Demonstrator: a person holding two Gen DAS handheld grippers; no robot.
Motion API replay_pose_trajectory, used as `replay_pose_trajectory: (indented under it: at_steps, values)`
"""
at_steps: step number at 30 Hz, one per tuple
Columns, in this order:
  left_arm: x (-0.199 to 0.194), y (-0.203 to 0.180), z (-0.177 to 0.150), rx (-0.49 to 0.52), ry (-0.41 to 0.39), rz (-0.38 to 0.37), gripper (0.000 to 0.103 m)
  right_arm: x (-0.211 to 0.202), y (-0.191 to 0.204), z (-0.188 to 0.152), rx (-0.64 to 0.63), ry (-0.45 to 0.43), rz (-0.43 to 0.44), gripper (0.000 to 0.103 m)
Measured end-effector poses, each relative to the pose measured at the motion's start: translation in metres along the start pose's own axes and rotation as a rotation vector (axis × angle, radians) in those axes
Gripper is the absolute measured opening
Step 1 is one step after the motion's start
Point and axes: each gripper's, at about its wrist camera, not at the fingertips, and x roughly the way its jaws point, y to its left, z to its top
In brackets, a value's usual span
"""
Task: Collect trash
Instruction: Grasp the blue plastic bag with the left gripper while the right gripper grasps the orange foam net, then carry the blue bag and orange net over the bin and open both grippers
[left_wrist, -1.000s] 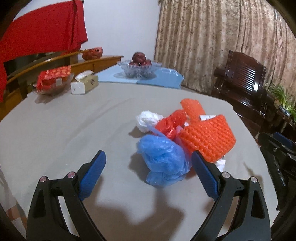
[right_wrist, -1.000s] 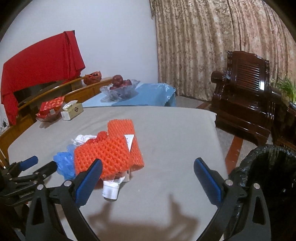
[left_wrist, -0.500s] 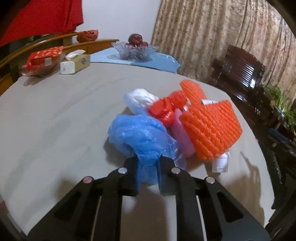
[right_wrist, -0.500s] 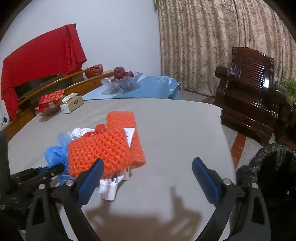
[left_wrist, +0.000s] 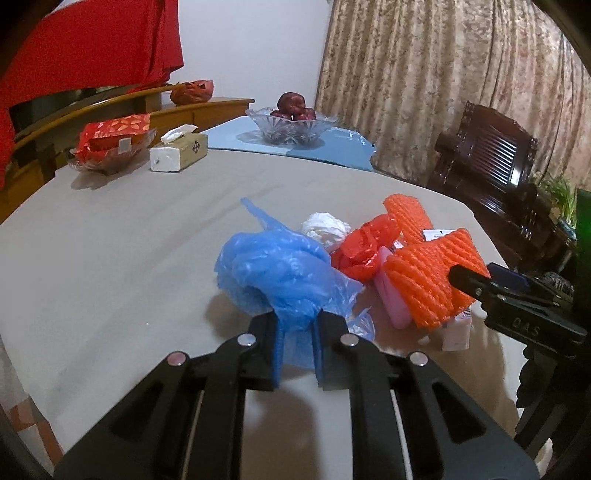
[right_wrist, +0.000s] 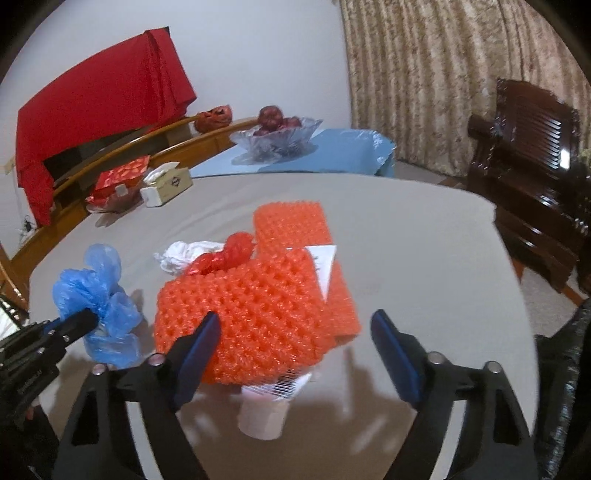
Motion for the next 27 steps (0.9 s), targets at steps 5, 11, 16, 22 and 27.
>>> replay_pose_trajectory:
  at_steps: [5,11,16,22,27]
  values:
    - [-0.002,-0.001,-0.003,0.003,0.003,-0.002,0.012,-0.004,0.011,0.003,-0.036,0.007,0.065,0.030]
    - [-0.011,-0.012,-0.001,0.029,-0.009,0.001,0.012,-0.018,0.014,0.006,-0.028,-0.011,0.085,0.026]
    - [-0.023,-0.023,0.004,0.047,-0.031,-0.018,0.012,-0.035,0.013,0.009,-0.025,-0.036,0.095,0.026]
    - [-0.040,-0.041,0.008,0.069,-0.055,-0.049,0.012,-0.066,0.008,0.012,-0.023,-0.092,0.089,0.026]
    - [-0.056,-0.055,0.008,0.089,-0.075,-0.068,0.012,-0.097,-0.004,0.012,-0.011,-0.134,0.045,0.026]
